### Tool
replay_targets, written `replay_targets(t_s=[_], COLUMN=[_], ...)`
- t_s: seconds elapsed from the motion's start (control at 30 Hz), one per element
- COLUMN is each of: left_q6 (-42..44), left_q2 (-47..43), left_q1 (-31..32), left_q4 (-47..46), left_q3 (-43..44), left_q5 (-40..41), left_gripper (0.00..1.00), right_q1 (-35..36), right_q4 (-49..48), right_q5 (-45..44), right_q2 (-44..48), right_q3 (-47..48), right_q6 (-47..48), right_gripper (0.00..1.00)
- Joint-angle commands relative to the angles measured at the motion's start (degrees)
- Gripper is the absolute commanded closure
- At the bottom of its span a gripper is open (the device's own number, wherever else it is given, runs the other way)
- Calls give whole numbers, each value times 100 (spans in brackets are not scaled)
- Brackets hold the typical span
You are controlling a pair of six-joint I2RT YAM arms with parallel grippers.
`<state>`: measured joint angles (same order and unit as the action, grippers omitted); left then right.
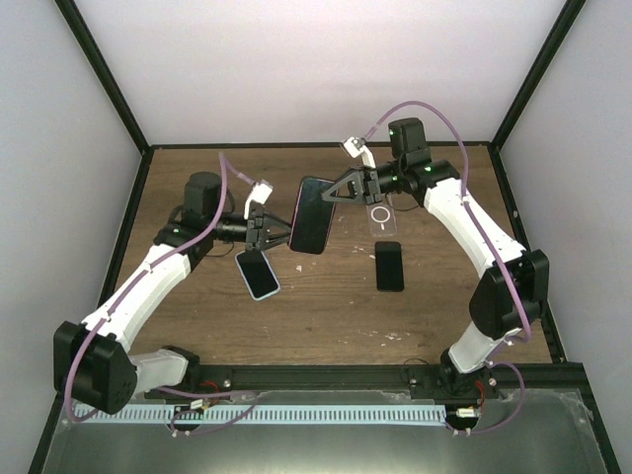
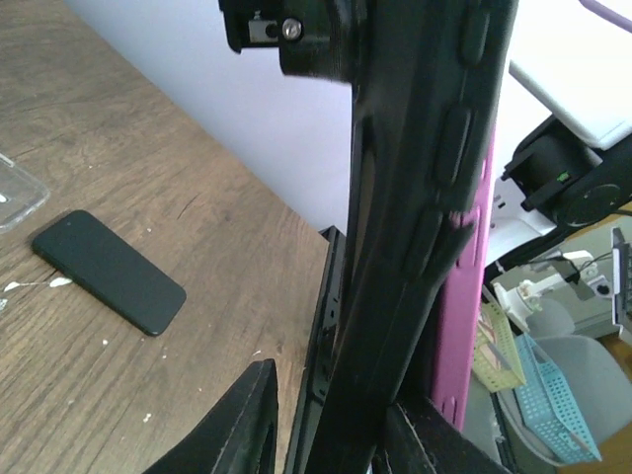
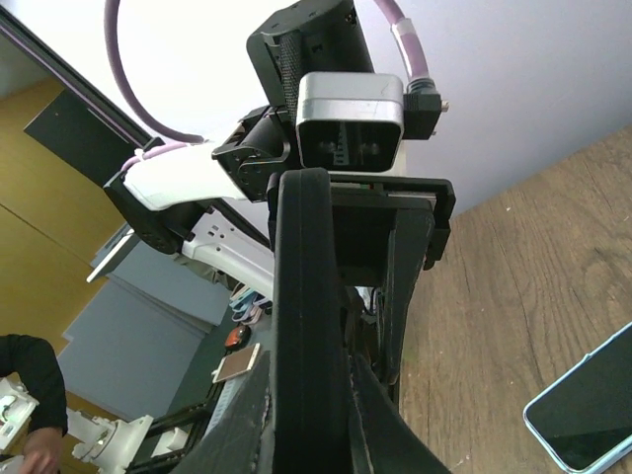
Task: Take the phone out of the phone case
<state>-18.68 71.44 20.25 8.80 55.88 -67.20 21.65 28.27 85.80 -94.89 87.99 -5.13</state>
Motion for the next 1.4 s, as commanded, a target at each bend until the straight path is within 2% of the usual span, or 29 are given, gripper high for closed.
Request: replay_targets(t_s=[0.0,0.27,0.6,0.73,0.8,0.93,1.1,1.23,1.37], left_q6=[-893,-1312,-2328,-2868,-3210,-3871,-4502,-4930,-5179], left_q2=[217,517,679,667,685,758,885,956,1018], left_q1=[44,137,117,26,-65,-291,-568,-828,-956], left_q4=[-1481,-1998,-2848,-3344,-3659,-4277,-4766,-4929,-4986], left_q3=[149,108,-299,-598,-787,-1016,-1168,-1267,-1260], left_q5=[127,75,-243,-263,-232,-161,-20,174,288], left_gripper=[72,76,100,100,100,100,100,100,100], right_q1=[444,551,346,196,126,-39,-216,-238,-228], right_q4=[255,297,380,588,711,737,752,756,-109], right_q5=[750,786,947,898,814,580,130,-797,-2124], right_q2=[-151,-381,-880,-1098,-1176,-1214,-1124,-674,134], right_q3=[141,190,335,599,728,877,998,896,1], right_q6=[162,226,56,143,218,242,312,698,913], right_gripper=[99,99,99,83,70,52,36,29,28])
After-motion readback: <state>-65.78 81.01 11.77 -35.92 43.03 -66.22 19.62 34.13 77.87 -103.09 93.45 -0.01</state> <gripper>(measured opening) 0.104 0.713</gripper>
